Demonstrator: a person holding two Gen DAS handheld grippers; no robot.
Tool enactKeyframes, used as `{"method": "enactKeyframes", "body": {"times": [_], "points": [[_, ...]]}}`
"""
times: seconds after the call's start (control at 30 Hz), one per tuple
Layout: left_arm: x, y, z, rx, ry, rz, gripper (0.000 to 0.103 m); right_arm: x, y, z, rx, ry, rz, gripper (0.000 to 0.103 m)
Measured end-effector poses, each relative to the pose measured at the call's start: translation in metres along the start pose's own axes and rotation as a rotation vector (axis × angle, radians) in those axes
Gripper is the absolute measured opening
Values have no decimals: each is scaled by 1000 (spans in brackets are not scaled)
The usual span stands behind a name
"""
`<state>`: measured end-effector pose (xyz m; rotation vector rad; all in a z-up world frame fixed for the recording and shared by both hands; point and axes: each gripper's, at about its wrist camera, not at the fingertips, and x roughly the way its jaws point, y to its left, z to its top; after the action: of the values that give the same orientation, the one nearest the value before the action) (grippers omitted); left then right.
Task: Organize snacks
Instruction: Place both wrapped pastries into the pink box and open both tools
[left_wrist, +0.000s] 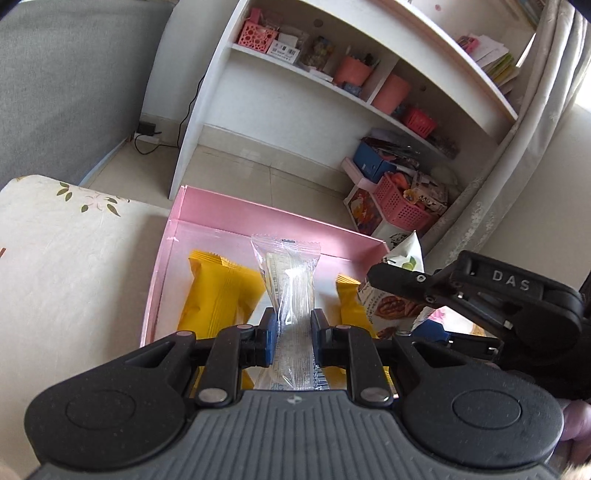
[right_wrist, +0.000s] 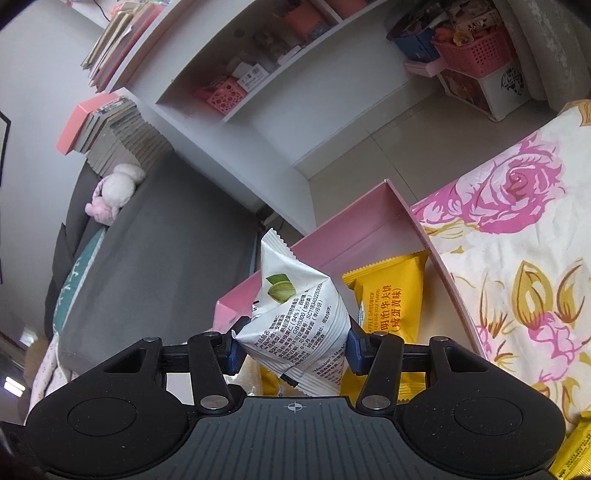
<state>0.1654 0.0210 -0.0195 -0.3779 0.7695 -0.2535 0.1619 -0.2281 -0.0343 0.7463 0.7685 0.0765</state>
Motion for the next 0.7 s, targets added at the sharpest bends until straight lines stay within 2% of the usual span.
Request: {"method": "enactKeyframes", "body": {"times": [0.13,0.23,0.4,0.7], "points": [[9,6,-2,-5,8,39,17,9,-6,1,-4,5,-12,51],[11,10,-3,-17,3,37,17,13,-9,2,-11,7,0,51],[16,4,-3,25,-9,72,17,16,-5,1,-45,-4,-22,51],[18,5,-2,22,-28,62,17,19,2,-2,-109,-9,-47,53]]}}
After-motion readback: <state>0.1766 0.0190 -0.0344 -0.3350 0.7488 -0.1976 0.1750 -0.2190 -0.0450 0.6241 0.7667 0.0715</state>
